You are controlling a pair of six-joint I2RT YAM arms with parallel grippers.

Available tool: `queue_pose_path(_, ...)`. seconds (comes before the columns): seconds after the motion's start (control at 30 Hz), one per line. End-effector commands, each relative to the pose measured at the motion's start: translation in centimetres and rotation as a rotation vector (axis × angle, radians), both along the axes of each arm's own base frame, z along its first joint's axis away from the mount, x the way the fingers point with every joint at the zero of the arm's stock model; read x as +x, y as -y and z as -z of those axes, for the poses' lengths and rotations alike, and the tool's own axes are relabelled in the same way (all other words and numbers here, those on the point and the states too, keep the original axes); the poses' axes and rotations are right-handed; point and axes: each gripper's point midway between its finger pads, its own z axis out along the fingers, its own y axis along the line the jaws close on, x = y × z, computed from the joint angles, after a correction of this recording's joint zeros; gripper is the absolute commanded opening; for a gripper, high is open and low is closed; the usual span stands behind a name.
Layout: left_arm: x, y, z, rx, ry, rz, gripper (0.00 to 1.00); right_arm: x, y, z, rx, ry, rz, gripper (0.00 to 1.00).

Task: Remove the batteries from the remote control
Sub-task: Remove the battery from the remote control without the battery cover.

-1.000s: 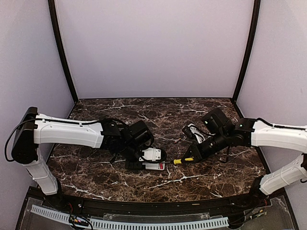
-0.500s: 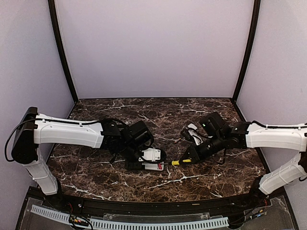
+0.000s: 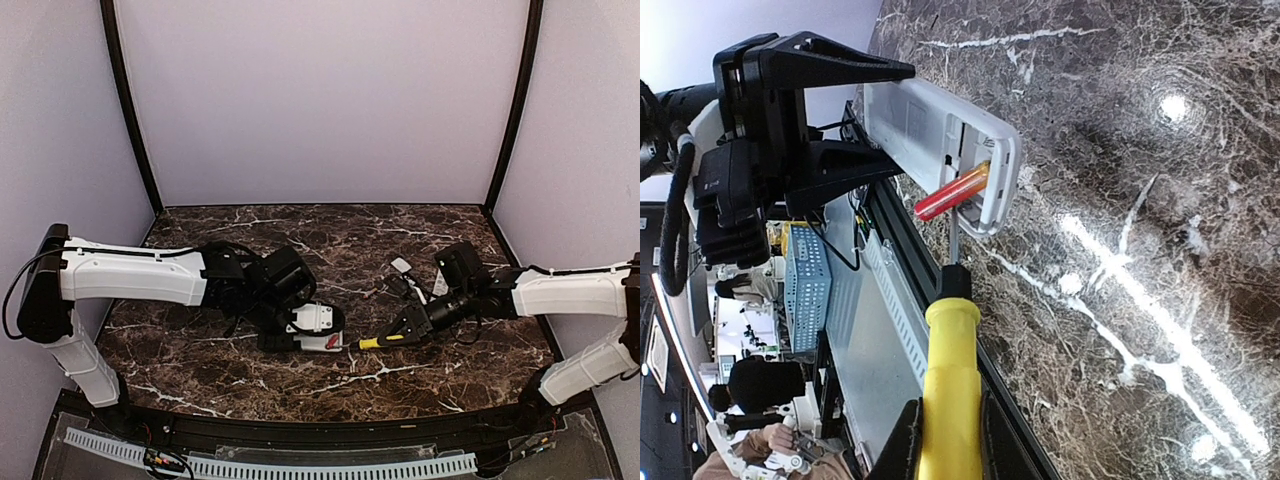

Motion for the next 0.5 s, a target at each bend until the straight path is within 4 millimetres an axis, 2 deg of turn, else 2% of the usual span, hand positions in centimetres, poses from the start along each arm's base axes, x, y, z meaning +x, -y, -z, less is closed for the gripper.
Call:
queue_pose_path(0.0,-0.2,0.5,-1.2,-0.060,-0.008,-0.007,0.35,0.4,0.0,-2.7,0.113,0.061,-0.015,0.00)
queue_pose_path(0.3,-0.1,1.0,-1.7,-0.091,-0.028,-0.009,0.35,3.2,1.5,-3.1,0.046,0.162,0.153,0.00)
queue_pose_path(0.47,-0.2,1.0,-1.9,-0.110,-0.064,-0.023,0.35,3.4,1.7,-3.6,0.040,0.180,0.167,0.00)
